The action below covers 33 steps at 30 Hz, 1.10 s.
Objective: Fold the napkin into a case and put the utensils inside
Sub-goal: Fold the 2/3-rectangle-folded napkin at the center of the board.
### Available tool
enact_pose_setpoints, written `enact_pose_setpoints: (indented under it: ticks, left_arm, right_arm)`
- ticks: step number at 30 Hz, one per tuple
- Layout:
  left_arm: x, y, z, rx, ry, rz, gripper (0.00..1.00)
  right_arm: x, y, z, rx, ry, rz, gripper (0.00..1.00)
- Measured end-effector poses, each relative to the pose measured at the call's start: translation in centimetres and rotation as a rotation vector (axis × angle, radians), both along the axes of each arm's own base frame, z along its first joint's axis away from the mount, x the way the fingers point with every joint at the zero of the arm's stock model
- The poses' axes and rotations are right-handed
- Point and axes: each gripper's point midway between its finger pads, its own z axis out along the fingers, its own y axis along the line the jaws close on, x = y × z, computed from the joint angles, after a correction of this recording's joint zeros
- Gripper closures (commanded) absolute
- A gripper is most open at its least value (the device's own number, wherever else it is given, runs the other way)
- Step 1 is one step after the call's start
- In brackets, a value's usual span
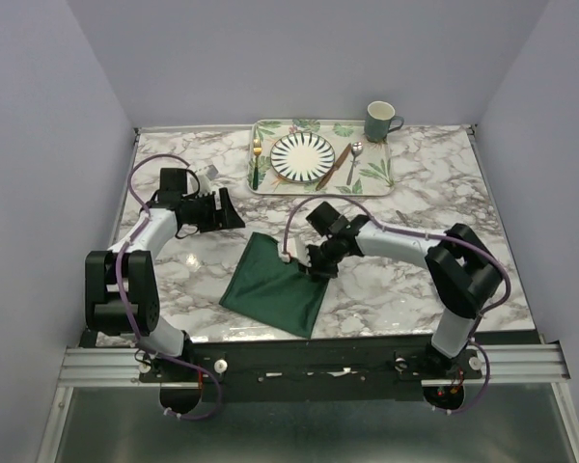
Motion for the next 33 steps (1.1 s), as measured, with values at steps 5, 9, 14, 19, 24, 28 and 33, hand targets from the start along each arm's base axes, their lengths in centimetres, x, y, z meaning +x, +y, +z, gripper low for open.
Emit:
enact_pose_setpoints:
  ticks: [5,9,14,19,24,28,33]
  left_arm:
    - [0.1,0.5,-0.1,-0.001,-0.003,0.008,0.29]
    - [-0.1,0.6,-0.2,0.022,-0.036,-0.043,0.38]
    - [0.6,0.9,0.5,0.071,-0.085,-0.123,0.4]
    - [1.5,0.6,1.3,0.126,-0.153,-0.224,0.32]
    - [1.6,-0.7,2.3,0.197,-0.288,-0.489,0.35]
    - [3.1,-1.0,1.9,0.257,-0.375,-0.688,0.36]
    - [2.4,-1.3,-0.8,0.318,-0.425,-0.901,0.35]
  right_arm:
    - [-1.7,0.2,-1.0,0.0,-0.188,0.21,1.0]
    - [-2.0,0.0,-1.1,0.021,-0.345,0.348,0.99]
    - [-1.5,0.0,-1.1,0.029,-0.48,0.449,1.0]
    - [0.2,0.2,-0.9,0.013,-0.592,0.487,1.0]
    - [0.8,-0.1,-0.9,-0.003,-0.623,0.489,0.99]
    - [0.8,-0.5,-1.0,-0.01,-0.642,0.496,0.99]
    - [0.8,-0.7,-1.0,-0.018,-0.646,0.491,0.99]
